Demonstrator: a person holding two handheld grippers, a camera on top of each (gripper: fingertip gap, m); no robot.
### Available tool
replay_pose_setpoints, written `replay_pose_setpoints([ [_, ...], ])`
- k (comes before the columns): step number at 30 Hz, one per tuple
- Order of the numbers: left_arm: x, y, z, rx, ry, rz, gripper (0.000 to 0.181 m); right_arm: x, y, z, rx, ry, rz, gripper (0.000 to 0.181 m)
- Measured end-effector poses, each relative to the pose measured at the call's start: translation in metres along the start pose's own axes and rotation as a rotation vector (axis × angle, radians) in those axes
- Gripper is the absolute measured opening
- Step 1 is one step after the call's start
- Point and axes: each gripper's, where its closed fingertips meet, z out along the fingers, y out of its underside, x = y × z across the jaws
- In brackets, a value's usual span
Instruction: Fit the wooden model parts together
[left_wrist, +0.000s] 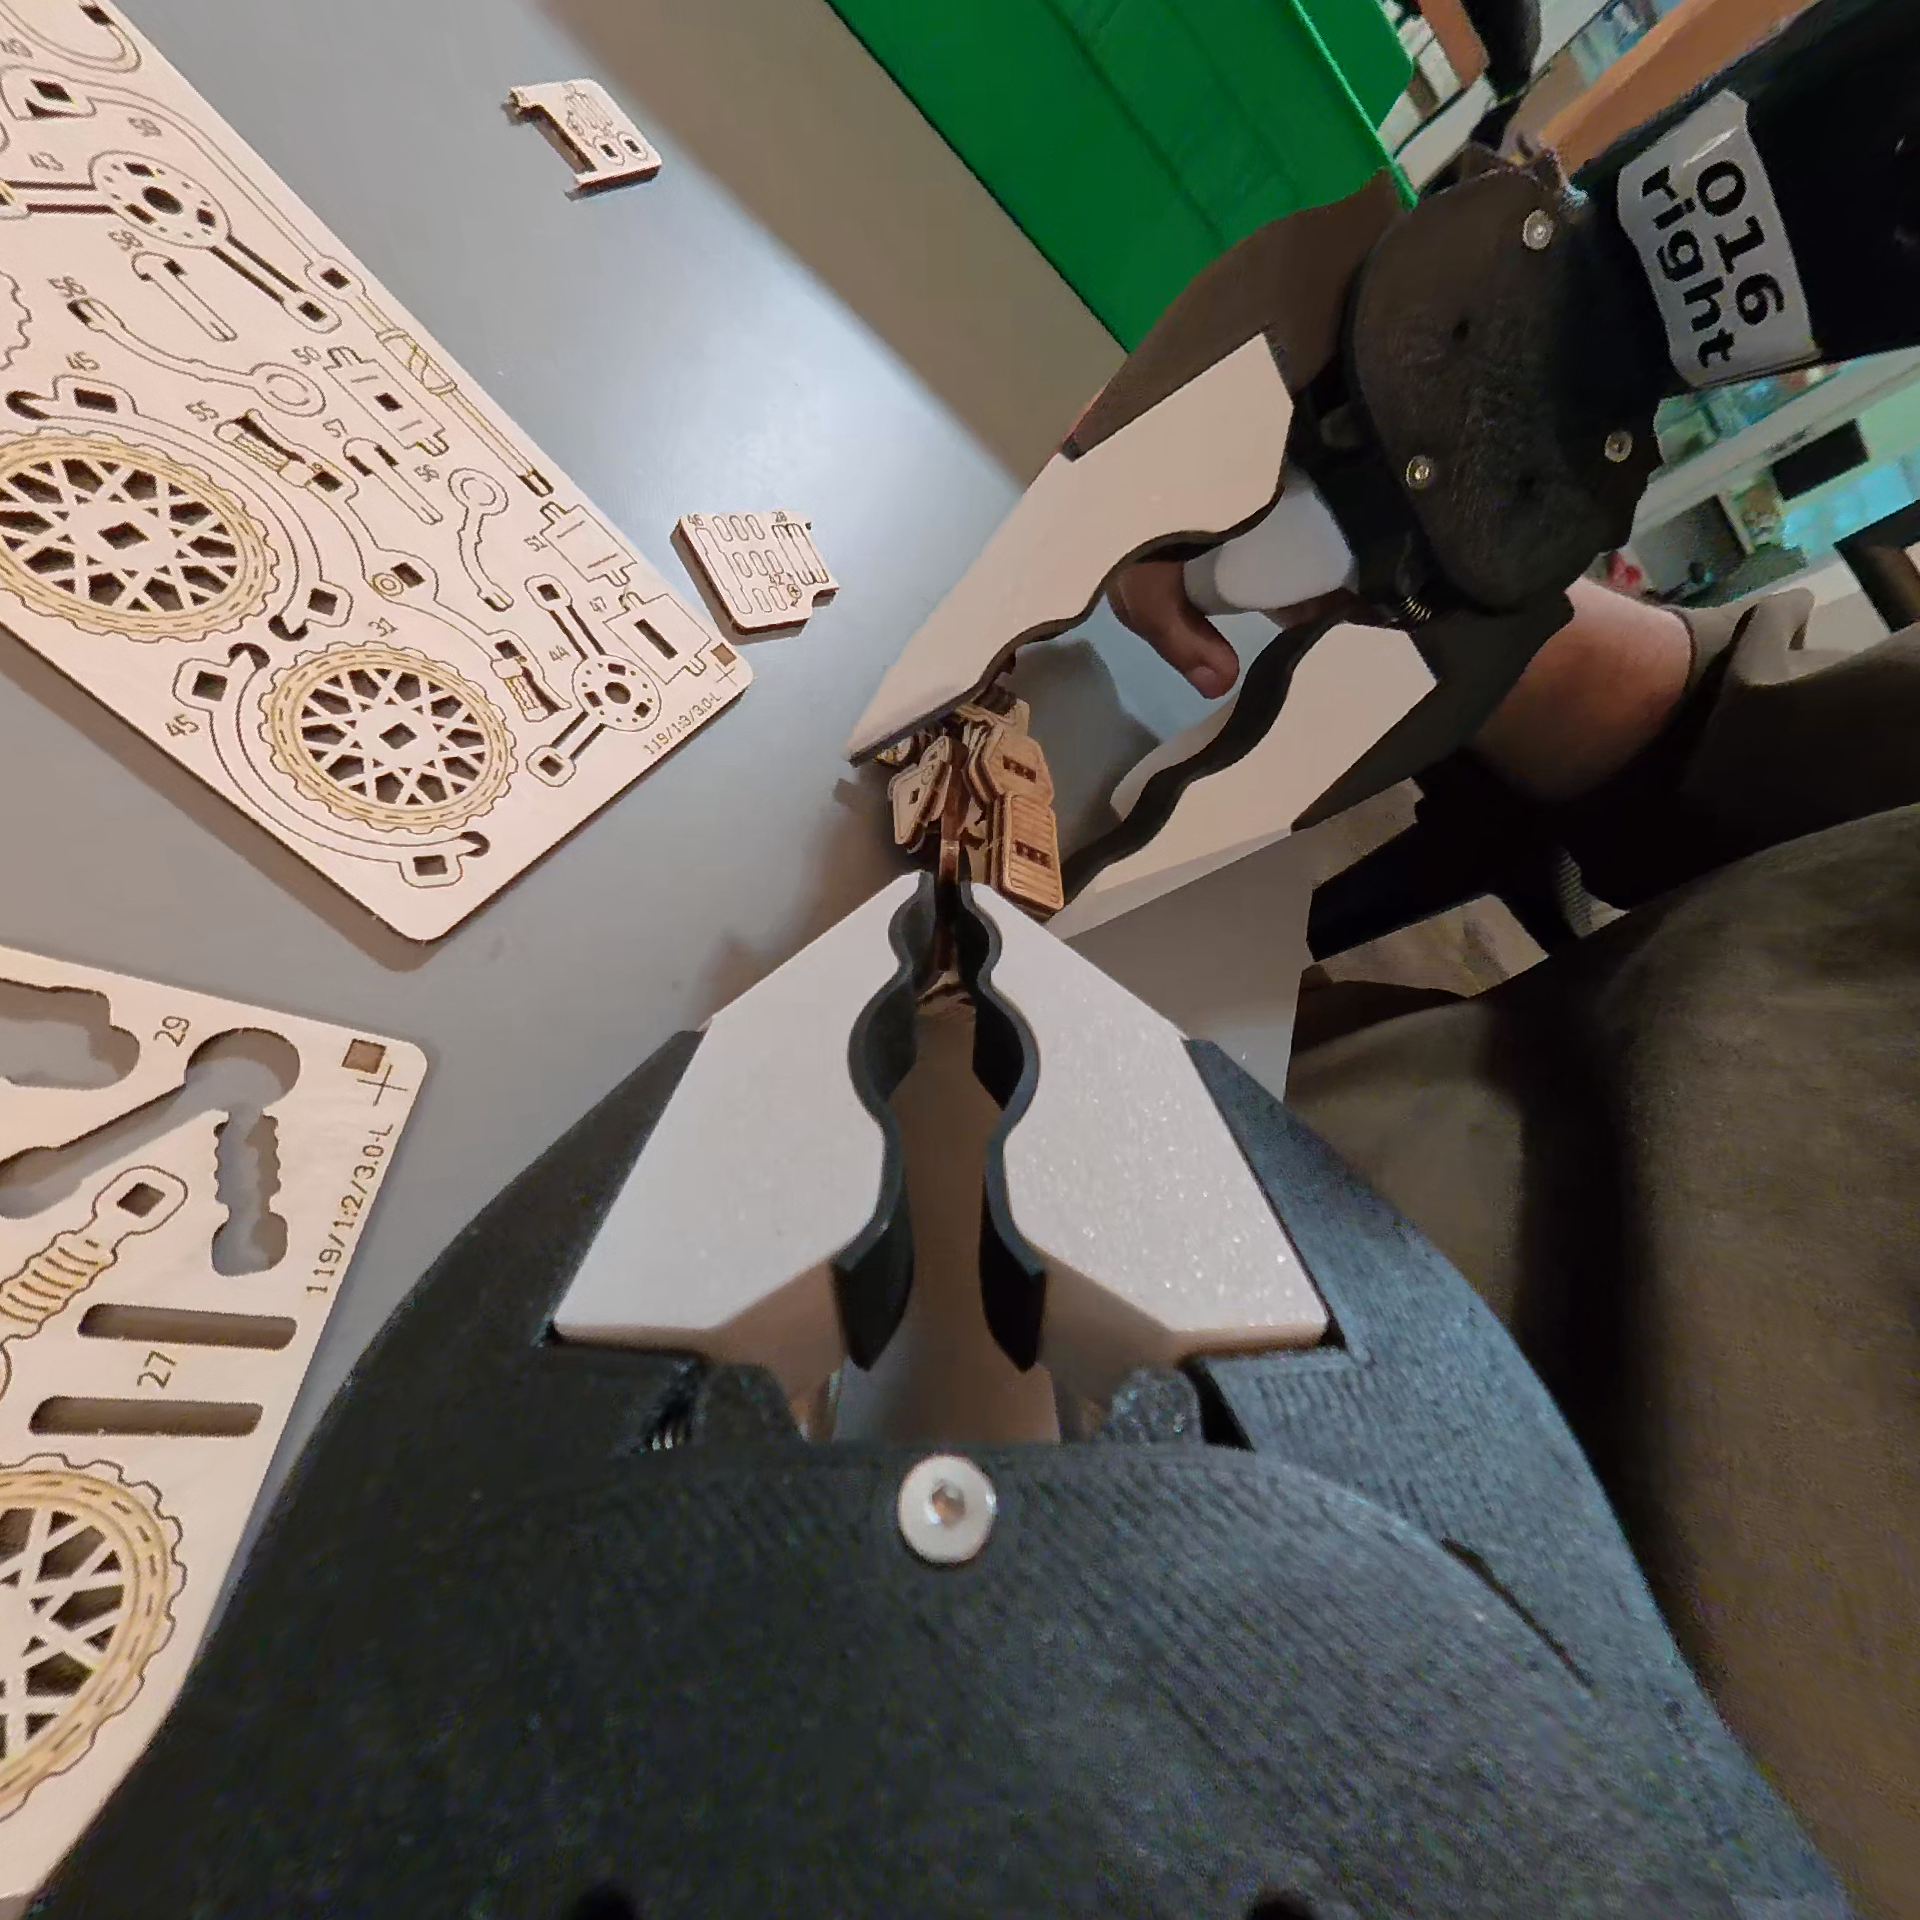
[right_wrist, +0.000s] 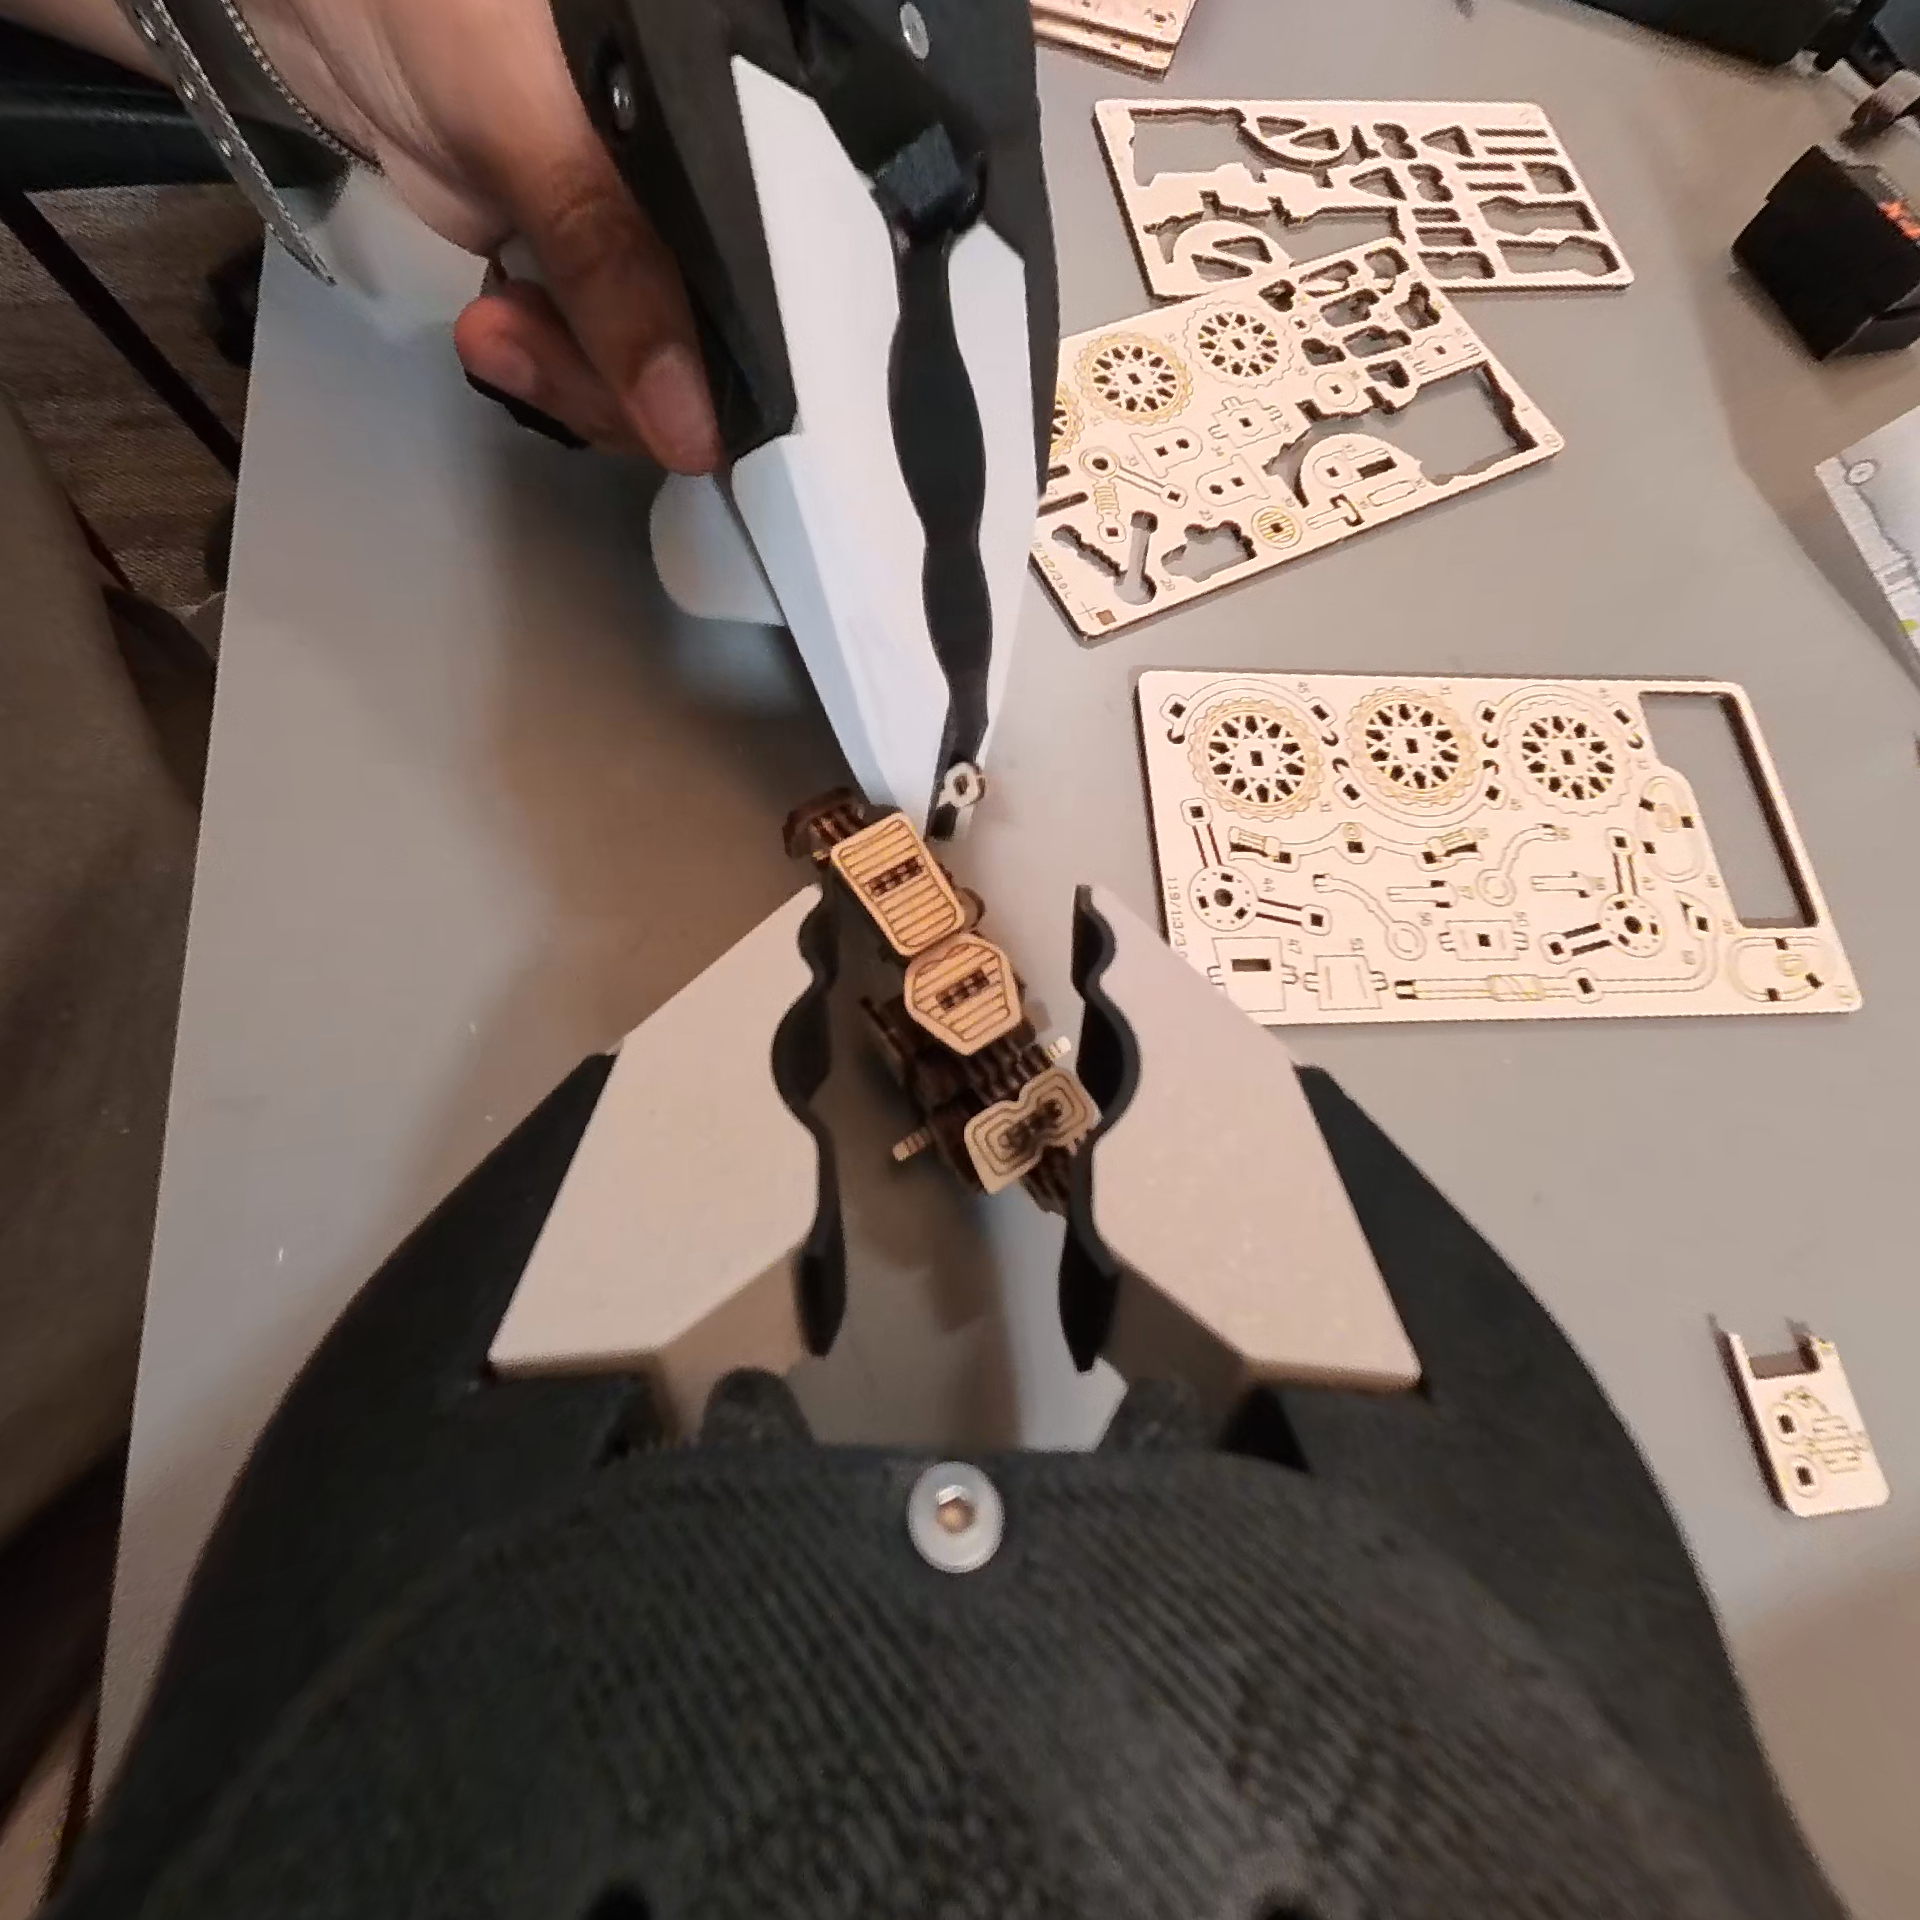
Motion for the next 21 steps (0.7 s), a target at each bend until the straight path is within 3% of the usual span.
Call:
replay_pose_setpoints([
  [21, -0.0012, 0.0048, 0.0002, 0.01, -0.016, 0.022, 0.0, -0.007, -0.0011, 0.0021, -0.001, -0.002, -0.001, 0.051],
])
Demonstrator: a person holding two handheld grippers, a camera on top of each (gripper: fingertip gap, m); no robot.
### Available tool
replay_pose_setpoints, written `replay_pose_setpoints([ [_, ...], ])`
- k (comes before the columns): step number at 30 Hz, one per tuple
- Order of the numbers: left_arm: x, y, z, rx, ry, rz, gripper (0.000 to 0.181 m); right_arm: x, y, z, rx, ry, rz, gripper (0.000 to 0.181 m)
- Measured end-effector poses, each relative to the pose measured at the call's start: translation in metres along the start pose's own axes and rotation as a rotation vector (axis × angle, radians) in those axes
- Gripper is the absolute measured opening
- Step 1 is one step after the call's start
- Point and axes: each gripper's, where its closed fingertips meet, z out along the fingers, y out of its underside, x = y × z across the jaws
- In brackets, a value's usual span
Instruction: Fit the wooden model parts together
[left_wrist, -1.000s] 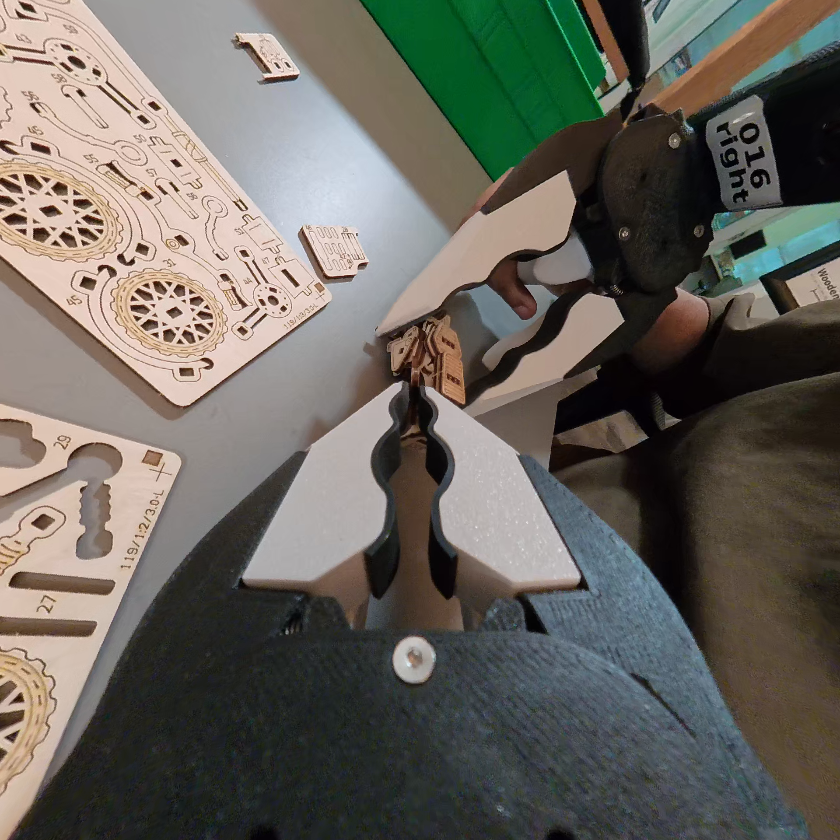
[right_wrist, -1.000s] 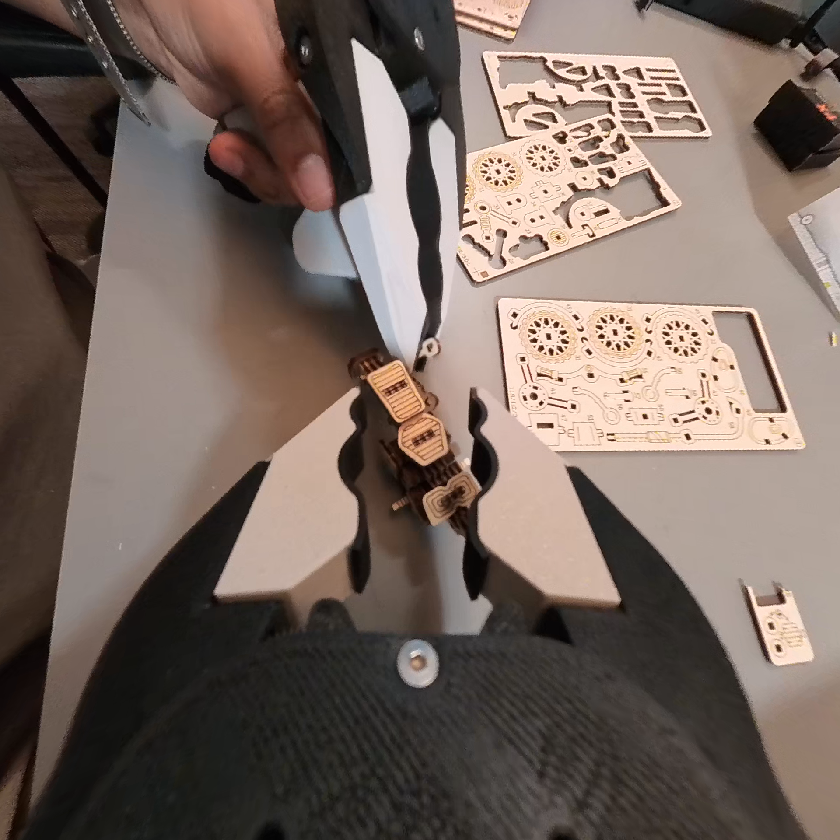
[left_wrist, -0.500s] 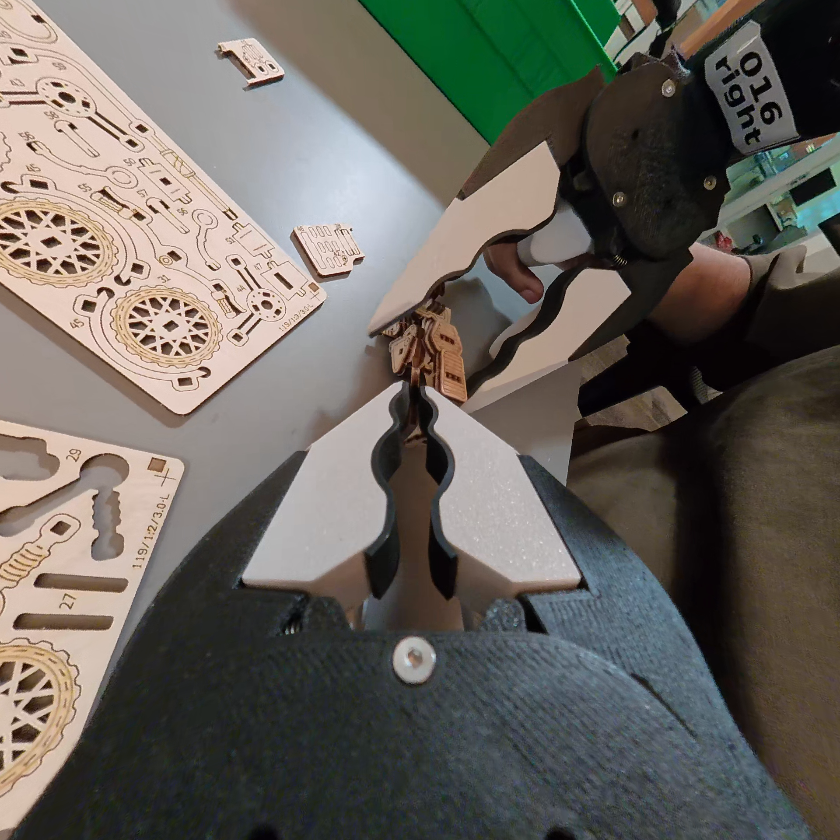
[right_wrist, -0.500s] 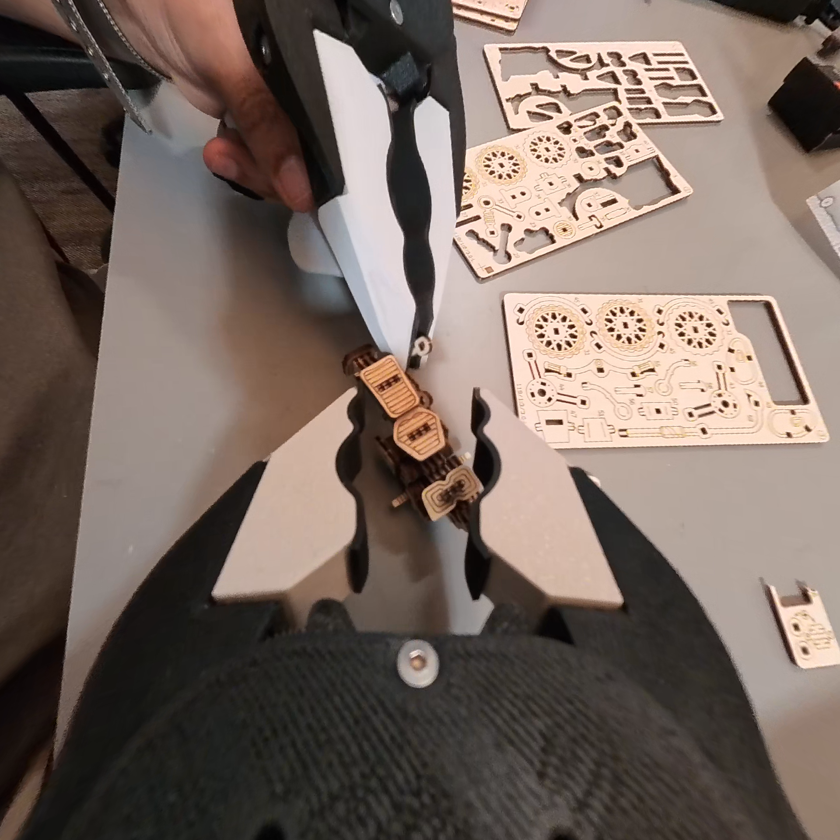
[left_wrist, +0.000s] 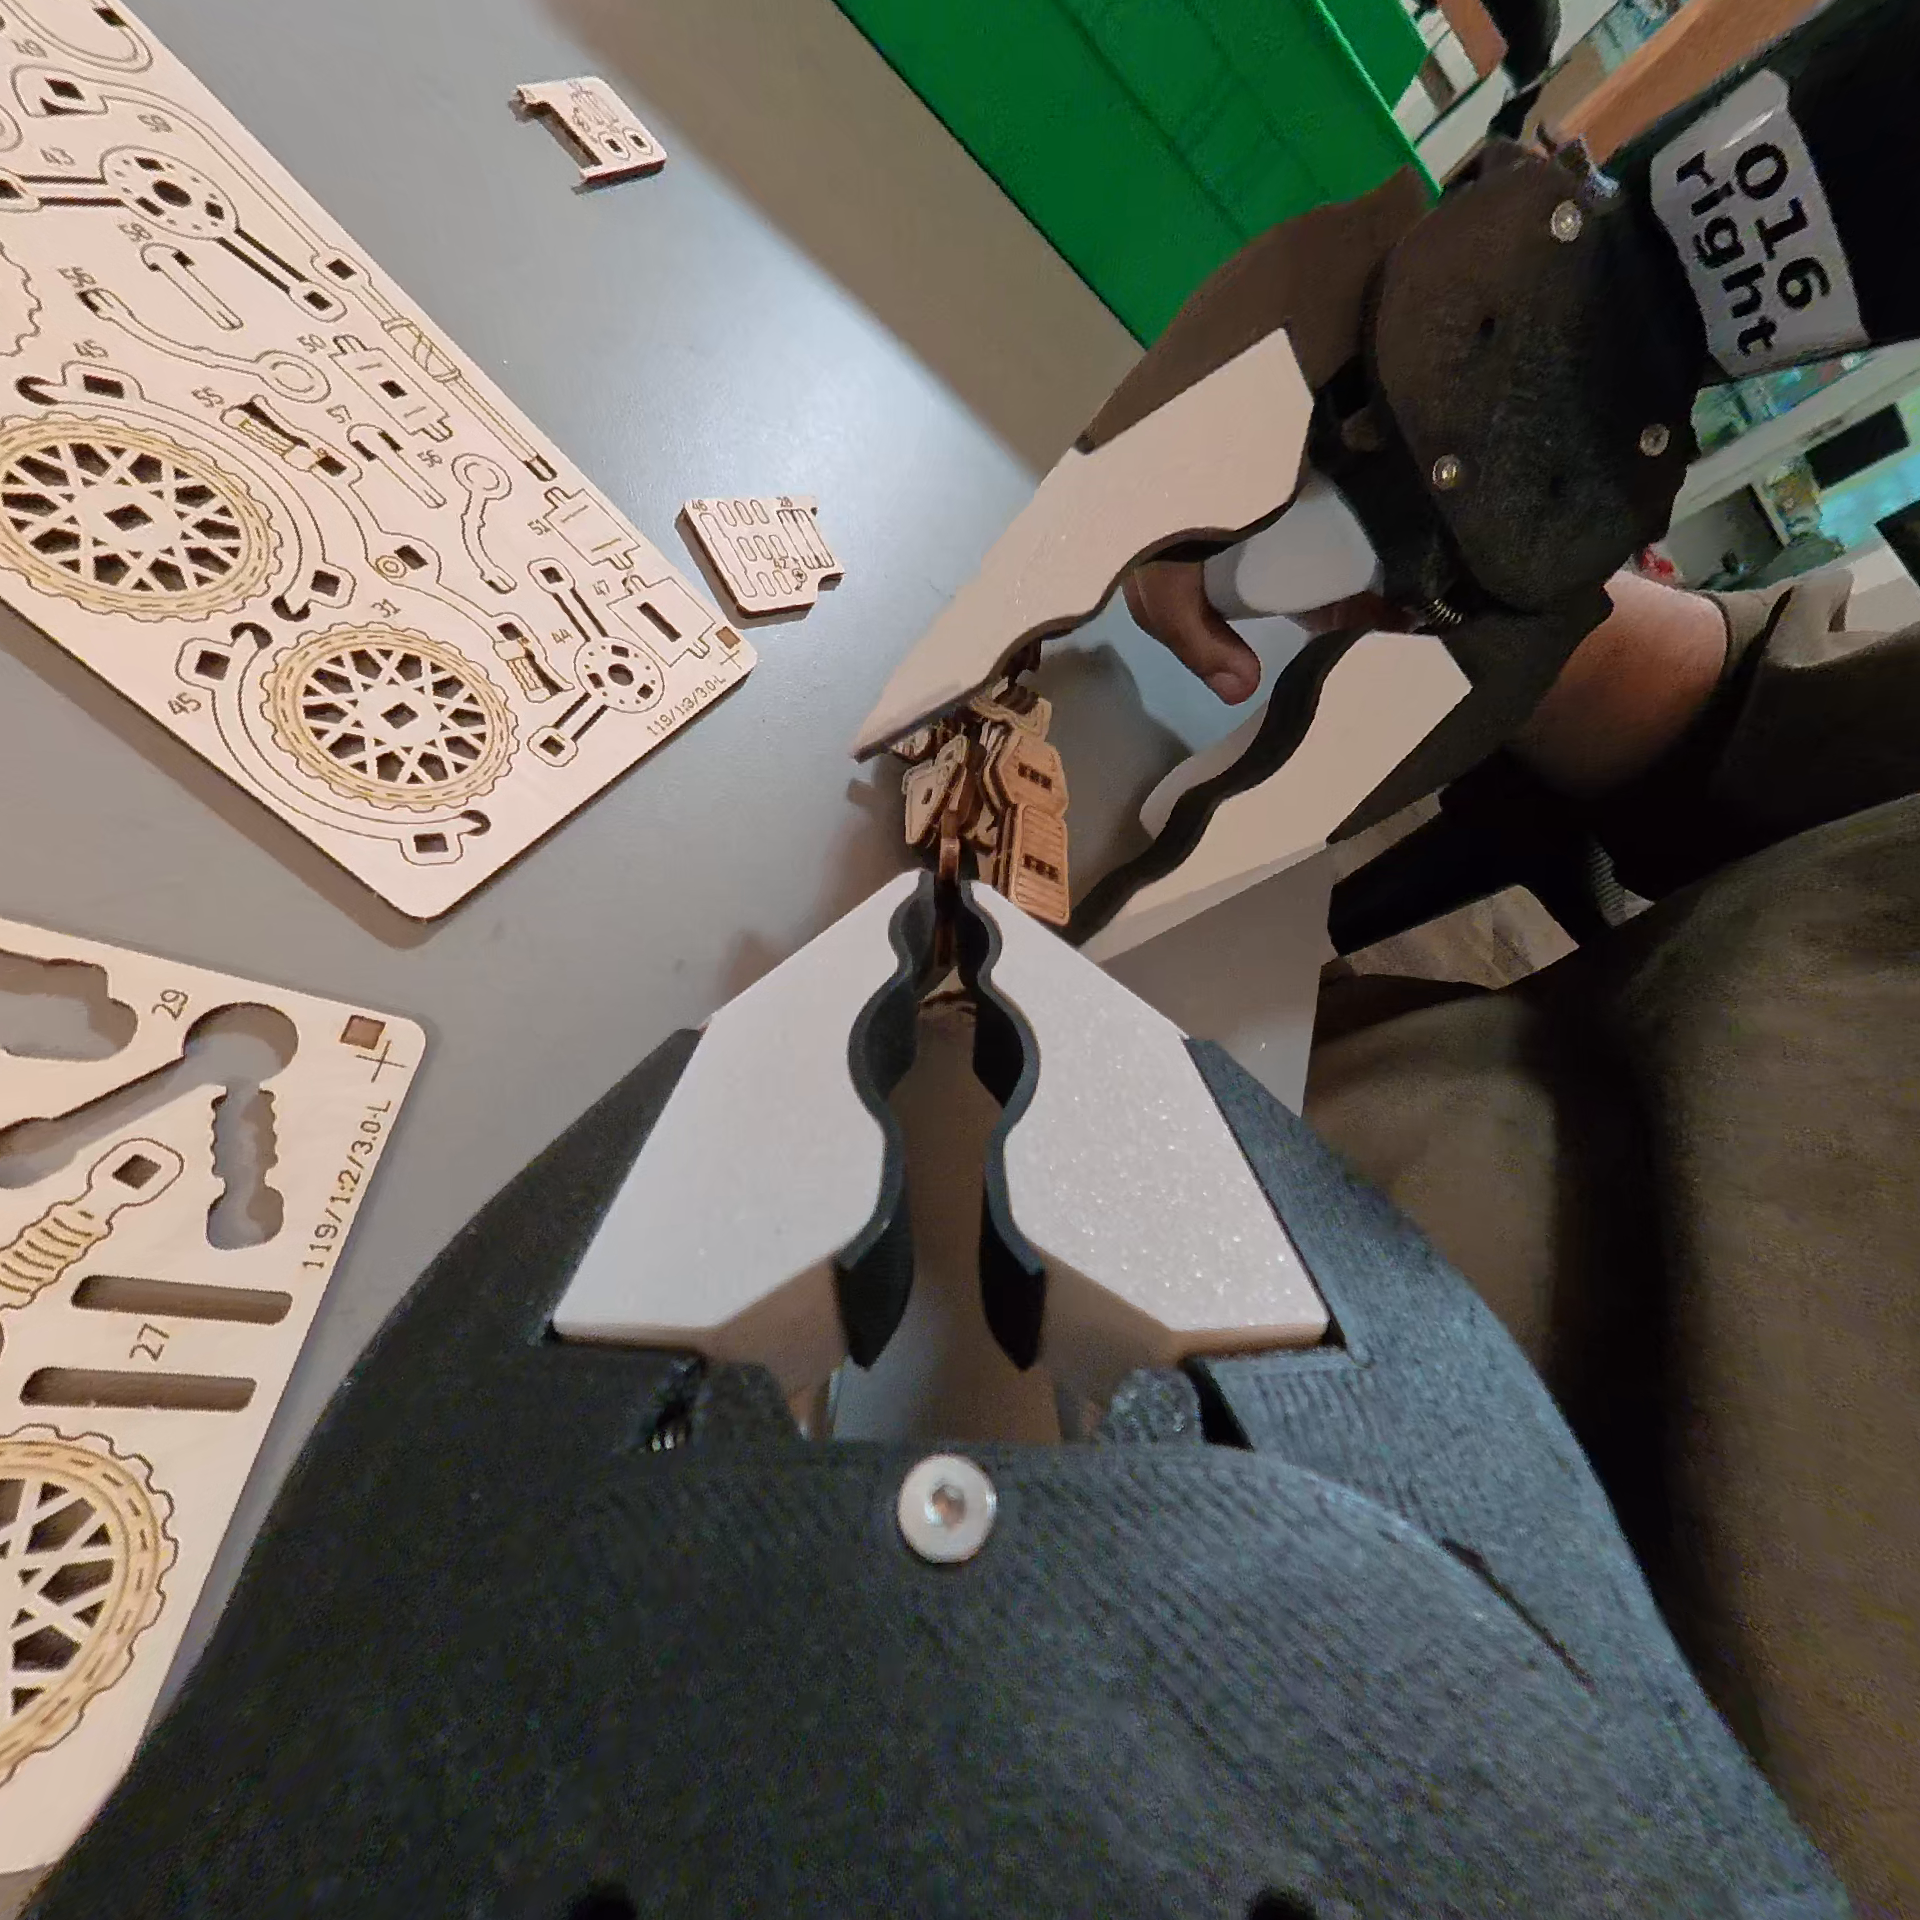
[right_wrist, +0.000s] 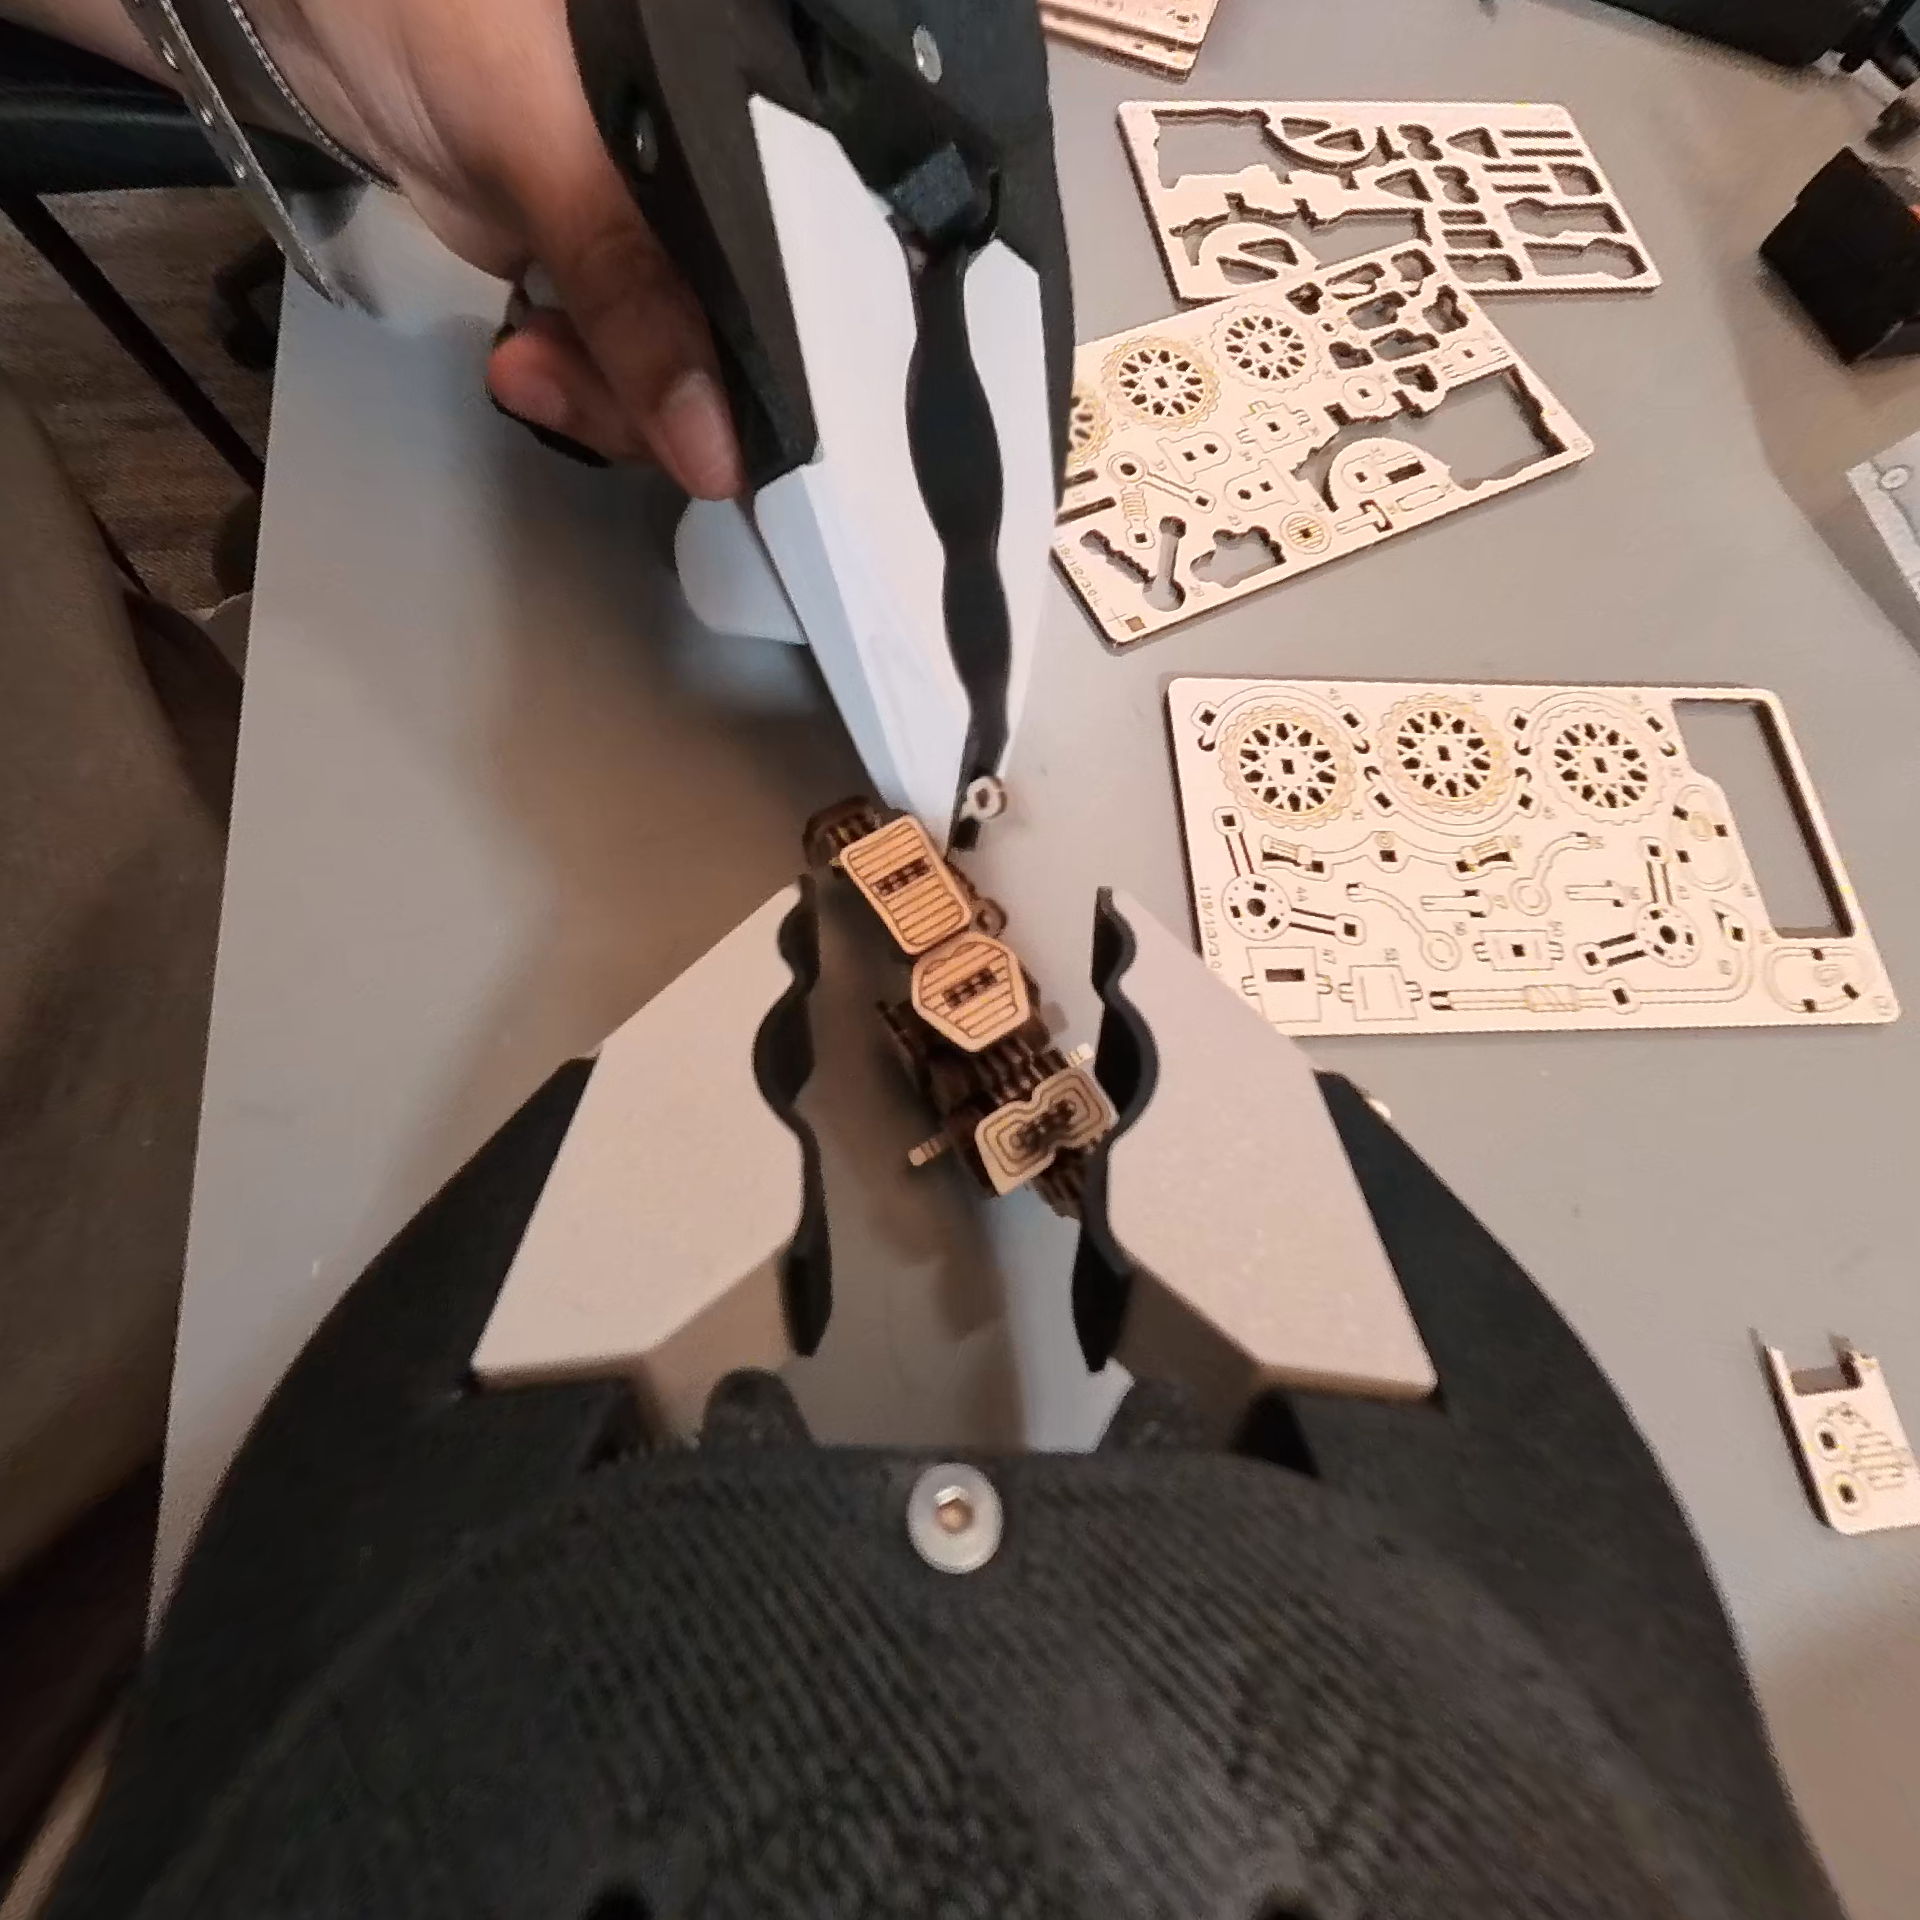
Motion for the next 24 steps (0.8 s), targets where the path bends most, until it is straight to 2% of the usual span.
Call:
replay_pose_setpoints([
  [15, -0.0006, 0.0, -0.0038, 0.049, 0.047, -0.062, 0.001, -0.0005, -0.001, 0.0037, -0.005, 0.016, 0.031, 0.045],
  [24, 0.0036, 0.0004, -0.0063, 0.049, 0.055, 0.011, 0.0, -0.0024, -0.0019, 0.004, 0.009, -0.007, 0.08, 0.045],
])
